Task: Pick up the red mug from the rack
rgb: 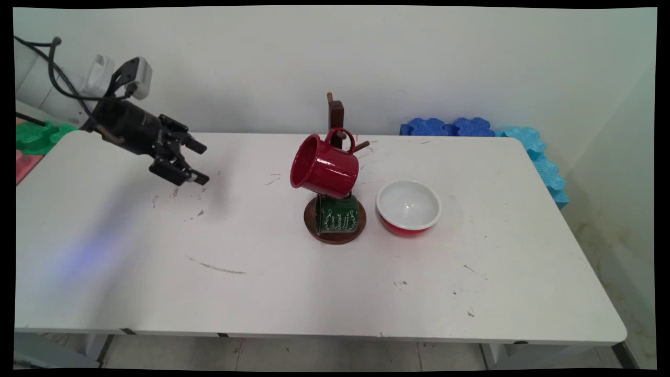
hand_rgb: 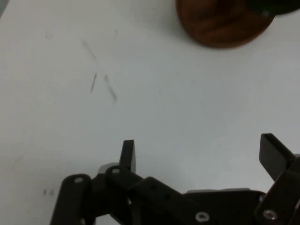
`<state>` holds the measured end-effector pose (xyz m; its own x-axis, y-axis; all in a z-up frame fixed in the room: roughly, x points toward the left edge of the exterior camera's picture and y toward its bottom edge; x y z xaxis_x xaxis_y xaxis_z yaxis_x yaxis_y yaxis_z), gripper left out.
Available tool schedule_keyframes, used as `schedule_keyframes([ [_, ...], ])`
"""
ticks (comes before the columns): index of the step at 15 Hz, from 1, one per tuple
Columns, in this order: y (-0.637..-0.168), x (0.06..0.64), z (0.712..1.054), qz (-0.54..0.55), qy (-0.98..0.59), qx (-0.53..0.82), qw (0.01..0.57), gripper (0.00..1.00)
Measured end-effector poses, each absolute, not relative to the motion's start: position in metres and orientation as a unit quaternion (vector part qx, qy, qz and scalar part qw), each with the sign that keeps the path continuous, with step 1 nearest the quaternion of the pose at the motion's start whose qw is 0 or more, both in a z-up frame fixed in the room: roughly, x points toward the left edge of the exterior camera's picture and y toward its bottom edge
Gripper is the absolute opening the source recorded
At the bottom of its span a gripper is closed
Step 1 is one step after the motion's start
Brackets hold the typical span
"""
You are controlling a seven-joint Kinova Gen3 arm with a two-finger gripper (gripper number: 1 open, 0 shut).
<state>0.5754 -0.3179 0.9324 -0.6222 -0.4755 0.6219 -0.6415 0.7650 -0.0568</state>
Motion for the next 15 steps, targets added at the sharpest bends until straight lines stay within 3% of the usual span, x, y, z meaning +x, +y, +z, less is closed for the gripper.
schedule_keyframes([
  [15,-0.299,0.487,0.987,0.105,-0.832,0.379,0.392,1.00],
])
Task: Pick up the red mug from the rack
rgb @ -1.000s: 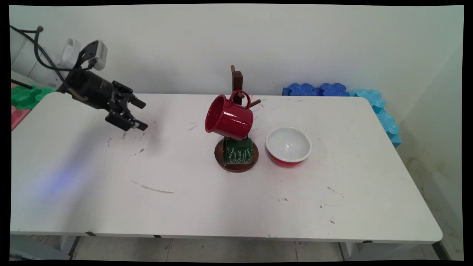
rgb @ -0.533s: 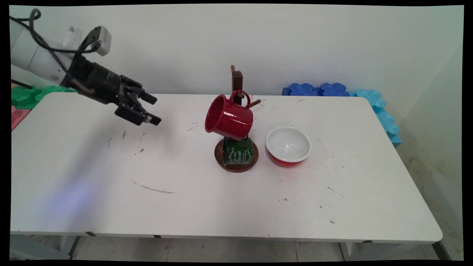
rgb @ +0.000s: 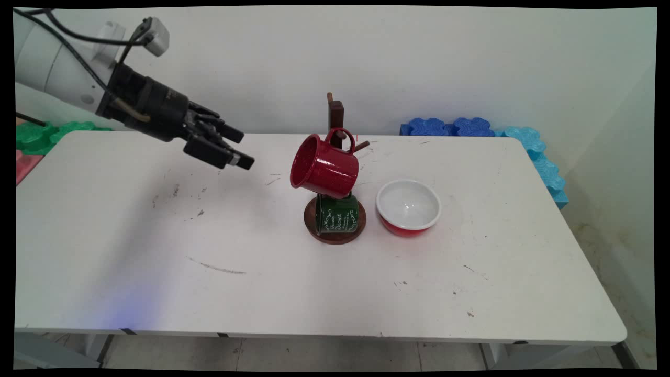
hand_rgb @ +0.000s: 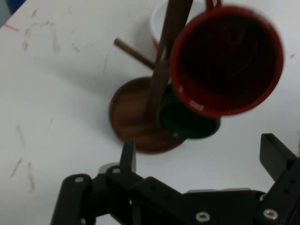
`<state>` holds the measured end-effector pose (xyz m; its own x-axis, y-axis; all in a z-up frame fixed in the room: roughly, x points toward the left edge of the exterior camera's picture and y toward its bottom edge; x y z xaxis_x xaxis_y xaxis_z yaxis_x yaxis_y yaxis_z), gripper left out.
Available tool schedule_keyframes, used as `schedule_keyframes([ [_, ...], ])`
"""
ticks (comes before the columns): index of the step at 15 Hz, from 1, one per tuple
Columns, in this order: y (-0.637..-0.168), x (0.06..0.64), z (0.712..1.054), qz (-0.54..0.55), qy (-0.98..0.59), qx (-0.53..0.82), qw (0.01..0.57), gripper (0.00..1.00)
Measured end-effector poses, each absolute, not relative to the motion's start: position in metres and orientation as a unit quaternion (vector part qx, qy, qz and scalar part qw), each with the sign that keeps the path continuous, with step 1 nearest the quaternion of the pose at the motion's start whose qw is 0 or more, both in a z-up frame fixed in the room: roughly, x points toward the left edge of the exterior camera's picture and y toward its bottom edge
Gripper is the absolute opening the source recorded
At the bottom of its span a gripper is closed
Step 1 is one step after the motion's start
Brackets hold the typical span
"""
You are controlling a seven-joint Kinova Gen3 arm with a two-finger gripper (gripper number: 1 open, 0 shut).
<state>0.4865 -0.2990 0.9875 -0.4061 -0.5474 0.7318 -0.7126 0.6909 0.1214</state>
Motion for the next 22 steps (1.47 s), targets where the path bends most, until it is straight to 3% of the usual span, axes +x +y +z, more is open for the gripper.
schedule_keyframes([
  [11,-0.291,0.428,1.003,0.061,-0.788,0.433,0.434,1.00],
  [22,-0.292,0.390,0.994,0.025,-0.757,0.470,0.453,1.00],
])
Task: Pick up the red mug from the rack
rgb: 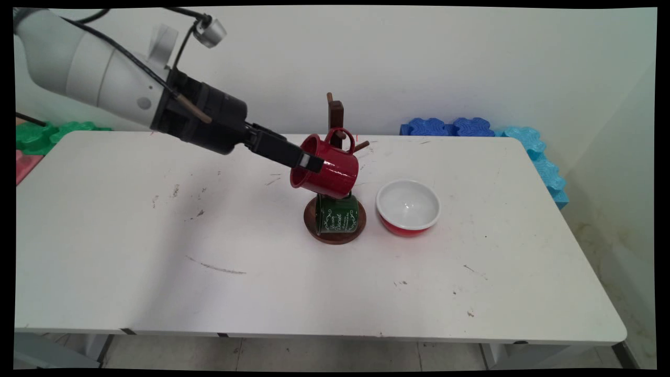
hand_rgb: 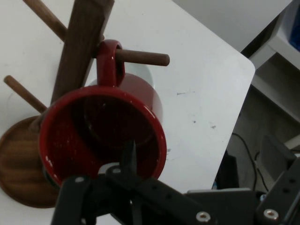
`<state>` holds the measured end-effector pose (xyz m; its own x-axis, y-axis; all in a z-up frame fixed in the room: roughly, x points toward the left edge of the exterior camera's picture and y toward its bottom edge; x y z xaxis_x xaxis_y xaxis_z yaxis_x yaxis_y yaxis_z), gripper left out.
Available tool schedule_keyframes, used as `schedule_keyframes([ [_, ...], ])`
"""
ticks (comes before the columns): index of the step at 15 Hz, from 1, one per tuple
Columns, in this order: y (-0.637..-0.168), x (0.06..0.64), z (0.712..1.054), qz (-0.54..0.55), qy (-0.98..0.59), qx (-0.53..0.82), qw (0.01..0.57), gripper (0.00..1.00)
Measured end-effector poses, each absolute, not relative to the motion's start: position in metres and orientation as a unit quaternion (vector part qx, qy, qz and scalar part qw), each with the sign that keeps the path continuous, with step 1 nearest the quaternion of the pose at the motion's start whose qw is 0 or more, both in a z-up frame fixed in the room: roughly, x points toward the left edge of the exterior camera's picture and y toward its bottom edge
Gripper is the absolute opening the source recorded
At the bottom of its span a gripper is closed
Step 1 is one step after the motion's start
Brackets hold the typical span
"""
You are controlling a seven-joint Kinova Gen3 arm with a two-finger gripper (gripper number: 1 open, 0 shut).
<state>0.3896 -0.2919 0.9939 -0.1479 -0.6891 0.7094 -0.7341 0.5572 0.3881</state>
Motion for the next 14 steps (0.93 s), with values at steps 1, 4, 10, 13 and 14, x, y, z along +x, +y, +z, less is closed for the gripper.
schedule_keyframes([
  [1,-0.292,0.387,0.992,0.023,-0.756,0.472,0.454,1.00],
  [4,-0.294,0.382,0.987,0.021,-0.752,0.476,0.455,1.00],
  [10,-0.300,0.375,0.977,0.023,-0.751,0.479,0.454,1.00],
  [13,-0.302,0.373,0.972,0.024,-0.752,0.478,0.453,1.00],
  [14,-0.303,0.373,0.971,0.024,-0.752,0.478,0.453,1.00],
])
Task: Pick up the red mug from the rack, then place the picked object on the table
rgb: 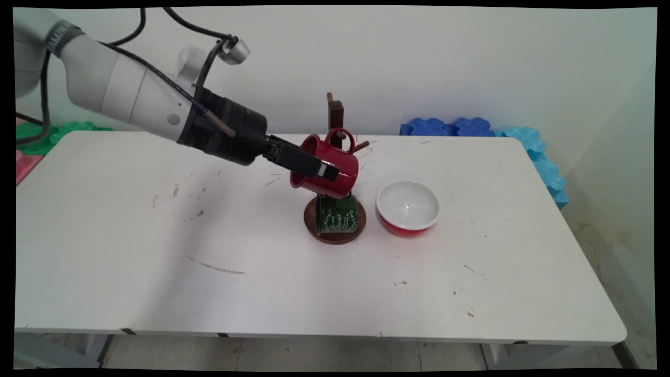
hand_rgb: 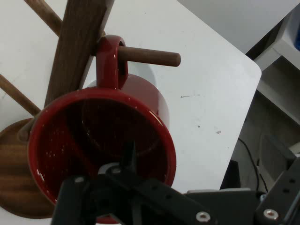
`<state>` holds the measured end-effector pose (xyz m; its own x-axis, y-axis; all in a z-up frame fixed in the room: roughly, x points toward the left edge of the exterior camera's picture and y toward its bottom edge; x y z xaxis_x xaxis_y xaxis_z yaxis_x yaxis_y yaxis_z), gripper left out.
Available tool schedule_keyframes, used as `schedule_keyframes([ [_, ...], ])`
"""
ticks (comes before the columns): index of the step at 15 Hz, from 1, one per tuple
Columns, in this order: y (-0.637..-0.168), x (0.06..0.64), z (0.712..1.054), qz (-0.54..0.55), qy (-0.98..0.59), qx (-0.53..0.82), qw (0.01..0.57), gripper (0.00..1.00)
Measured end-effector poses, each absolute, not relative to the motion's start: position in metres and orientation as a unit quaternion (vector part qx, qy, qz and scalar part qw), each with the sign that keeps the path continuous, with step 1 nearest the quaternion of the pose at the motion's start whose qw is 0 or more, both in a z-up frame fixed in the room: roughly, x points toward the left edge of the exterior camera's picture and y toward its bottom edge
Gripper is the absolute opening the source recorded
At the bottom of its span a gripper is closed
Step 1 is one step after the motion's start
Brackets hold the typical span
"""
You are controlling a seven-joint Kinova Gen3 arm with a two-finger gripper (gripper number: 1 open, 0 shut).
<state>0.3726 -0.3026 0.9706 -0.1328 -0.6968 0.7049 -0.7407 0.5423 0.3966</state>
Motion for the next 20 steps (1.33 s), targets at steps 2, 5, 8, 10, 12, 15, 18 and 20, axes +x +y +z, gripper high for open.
schedule_keyframes([
  [2,-0.304,0.372,0.968,0.025,-0.753,0.477,0.453,1.00],
  [5,-0.307,0.370,0.964,0.027,-0.755,0.475,0.452,1.00],
  [8,-0.310,0.369,0.960,0.031,-0.756,0.473,0.452,0.00],
  [10,-0.312,0.369,0.959,0.032,-0.756,0.472,0.452,0.00],
  [12,-0.313,0.368,0.957,0.033,-0.756,0.472,0.452,0.00],
  [15,-0.315,0.366,0.955,0.034,-0.756,0.471,0.453,0.00],
  [18,-0.317,0.365,0.953,0.036,-0.756,0.471,0.454,0.00],
  [20,-0.317,0.365,0.952,0.037,-0.756,0.470,0.454,0.00],
])
